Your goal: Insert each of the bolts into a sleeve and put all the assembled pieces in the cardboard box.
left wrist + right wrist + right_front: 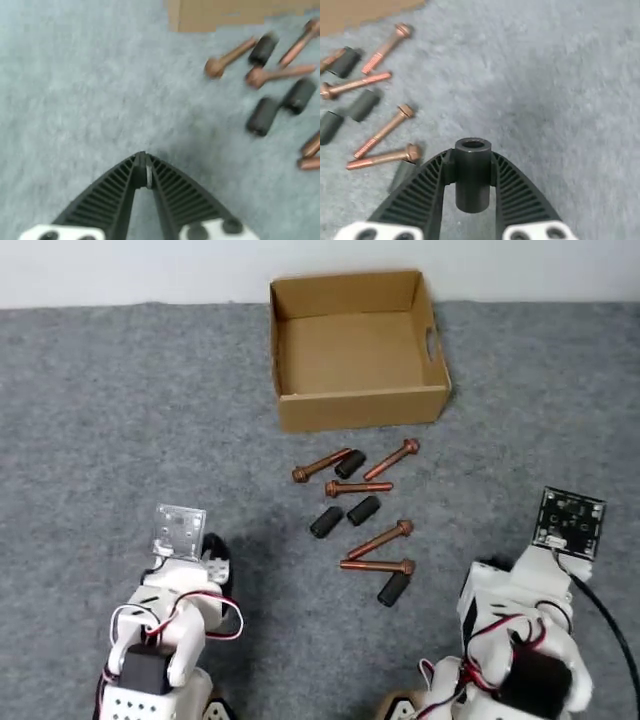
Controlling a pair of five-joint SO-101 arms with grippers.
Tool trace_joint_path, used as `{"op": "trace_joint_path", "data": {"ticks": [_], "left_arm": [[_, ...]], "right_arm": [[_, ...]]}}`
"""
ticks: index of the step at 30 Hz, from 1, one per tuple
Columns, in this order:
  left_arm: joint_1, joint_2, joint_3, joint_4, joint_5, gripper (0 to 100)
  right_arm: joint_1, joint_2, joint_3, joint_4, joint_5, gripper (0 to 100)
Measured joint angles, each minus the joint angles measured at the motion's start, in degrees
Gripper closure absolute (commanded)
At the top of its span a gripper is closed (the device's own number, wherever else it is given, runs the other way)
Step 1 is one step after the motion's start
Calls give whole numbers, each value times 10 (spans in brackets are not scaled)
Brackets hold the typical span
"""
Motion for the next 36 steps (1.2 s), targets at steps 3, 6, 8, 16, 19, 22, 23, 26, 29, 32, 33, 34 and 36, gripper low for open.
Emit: {"op": "trace_joint_path", "data": {"ticks": [3, 6, 8, 16, 19, 22, 23, 26, 29, 32, 33, 34, 36], "left_arm": [[11, -1, -47, -1, 0, 994], [11, 27, -84, -1, 0, 994], [11, 72, -114, -1, 0, 994], [66, 342, -304, -1, 0, 994], [105, 454, -375, -1, -3, 970], [143, 564, -437, -1, -8, 889], [156, 598, -459, 6, -17, 867], [193, 701, -535, 44, -48, 836], [218, 801, -622, 90, -71, 836], [230, 902, -711, 137, -115, 836], [235, 937, -744, 153, -127, 836], [239, 974, -775, 168, -131, 836], [248, 1044, -841, 202, -136, 836]], "right_arm": [[19, 4, 21, 1, 0, 989], [27, 0, 39, 1, 0, 989], [27, -2, 41, 0, 0, 989], [31, -5, 56, -2, 0, 989], [31, -4, 57, -4, 0, 989], [31, -19, 61, -4, 0, 989], [31, -36, 68, -4, 0, 989], [31, -82, 82, -5, 0, 989], [31, -138, 88, -12, 0, 989], [31, -150, 89, -13, 0, 989], [31, -150, 89, -13, 0, 989], [31, -150, 89, -13, 0, 989], [31, -150, 89, -13, 0, 989]]}}
